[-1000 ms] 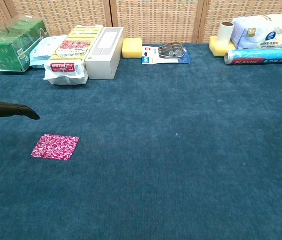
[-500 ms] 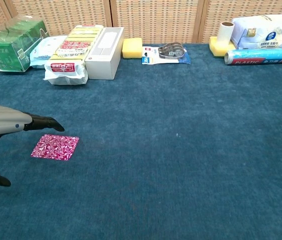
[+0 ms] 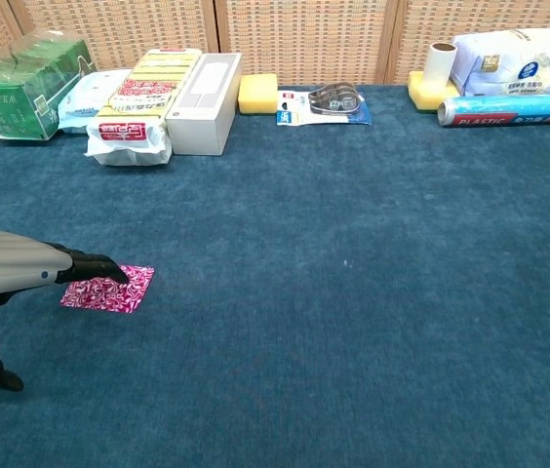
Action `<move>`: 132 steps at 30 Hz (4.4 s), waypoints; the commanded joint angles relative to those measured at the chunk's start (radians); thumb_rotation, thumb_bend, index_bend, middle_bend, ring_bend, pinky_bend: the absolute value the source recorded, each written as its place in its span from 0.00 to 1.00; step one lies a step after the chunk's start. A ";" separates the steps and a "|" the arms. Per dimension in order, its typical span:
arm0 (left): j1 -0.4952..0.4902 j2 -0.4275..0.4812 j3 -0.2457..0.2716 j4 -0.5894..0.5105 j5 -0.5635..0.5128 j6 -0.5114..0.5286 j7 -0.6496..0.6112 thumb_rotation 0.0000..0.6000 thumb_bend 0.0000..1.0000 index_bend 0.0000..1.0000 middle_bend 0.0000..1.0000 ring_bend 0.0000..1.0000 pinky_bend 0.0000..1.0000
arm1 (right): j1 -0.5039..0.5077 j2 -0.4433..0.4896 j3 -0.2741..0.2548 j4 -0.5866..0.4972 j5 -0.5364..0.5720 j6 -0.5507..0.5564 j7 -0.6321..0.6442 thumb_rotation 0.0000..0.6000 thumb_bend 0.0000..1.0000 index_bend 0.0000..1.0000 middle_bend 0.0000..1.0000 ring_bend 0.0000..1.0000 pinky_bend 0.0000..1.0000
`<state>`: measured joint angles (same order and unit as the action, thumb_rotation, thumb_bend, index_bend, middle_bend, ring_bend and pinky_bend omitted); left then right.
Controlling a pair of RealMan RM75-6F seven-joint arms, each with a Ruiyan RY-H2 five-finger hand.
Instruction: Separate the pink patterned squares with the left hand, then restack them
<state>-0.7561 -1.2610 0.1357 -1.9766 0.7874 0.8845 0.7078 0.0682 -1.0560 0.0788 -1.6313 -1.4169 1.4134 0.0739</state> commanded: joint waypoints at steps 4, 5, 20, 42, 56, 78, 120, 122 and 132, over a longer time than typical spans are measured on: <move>-0.026 -0.016 0.006 0.011 -0.043 -0.004 0.000 1.00 0.07 0.00 0.00 0.00 0.02 | 0.001 0.005 0.001 -0.004 0.001 -0.003 0.003 1.00 0.00 0.10 0.02 0.01 0.02; -0.029 -0.018 0.007 0.012 -0.047 -0.005 -0.001 1.00 0.07 0.00 0.00 0.00 0.02 | 0.001 0.004 0.000 -0.003 0.002 -0.003 0.004 1.00 0.00 0.10 0.02 0.01 0.02; -0.066 -0.023 0.012 0.017 -0.082 0.018 -0.005 1.00 0.07 0.00 0.00 0.00 0.02 | 0.003 0.002 -0.001 -0.002 0.003 -0.008 0.001 1.00 0.00 0.10 0.02 0.01 0.02; -0.045 0.055 0.043 0.010 0.061 0.039 -0.060 1.00 0.07 0.00 0.00 0.00 0.02 | 0.003 0.004 -0.007 -0.013 -0.003 -0.010 -0.008 1.00 0.00 0.10 0.02 0.01 0.02; -0.064 -0.011 0.077 0.029 -0.017 0.066 0.057 1.00 0.07 0.00 0.00 0.00 0.02 | 0.004 0.010 -0.004 -0.007 0.006 -0.017 0.013 1.00 0.00 0.10 0.02 0.01 0.02; -0.075 0.001 0.056 0.104 -0.113 0.067 0.024 1.00 0.07 0.00 0.00 0.00 0.02 | 0.004 0.013 -0.006 -0.012 0.007 -0.020 0.011 1.00 0.00 0.10 0.02 0.01 0.02; -0.051 0.028 0.068 0.108 -0.050 0.010 -0.052 1.00 0.07 0.00 0.00 0.00 0.02 | 0.005 0.019 -0.013 -0.022 0.002 -0.025 0.012 1.00 0.00 0.10 0.02 0.01 0.02; -0.048 0.030 0.062 0.104 -0.033 0.007 -0.067 1.00 0.07 0.00 0.00 0.00 0.02 | 0.005 0.019 -0.012 -0.022 0.002 -0.026 0.012 1.00 0.00 0.10 0.02 0.01 0.02; -0.041 0.065 0.060 0.050 0.043 0.014 -0.089 1.00 0.07 0.00 0.00 0.00 0.02 | 0.005 0.021 -0.012 -0.022 0.003 -0.026 0.016 1.00 0.00 0.10 0.02 0.01 0.02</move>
<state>-0.7996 -1.2019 0.1941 -1.9168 0.8145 0.9011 0.6255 0.0733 -1.0354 0.0667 -1.6531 -1.4138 1.3875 0.0897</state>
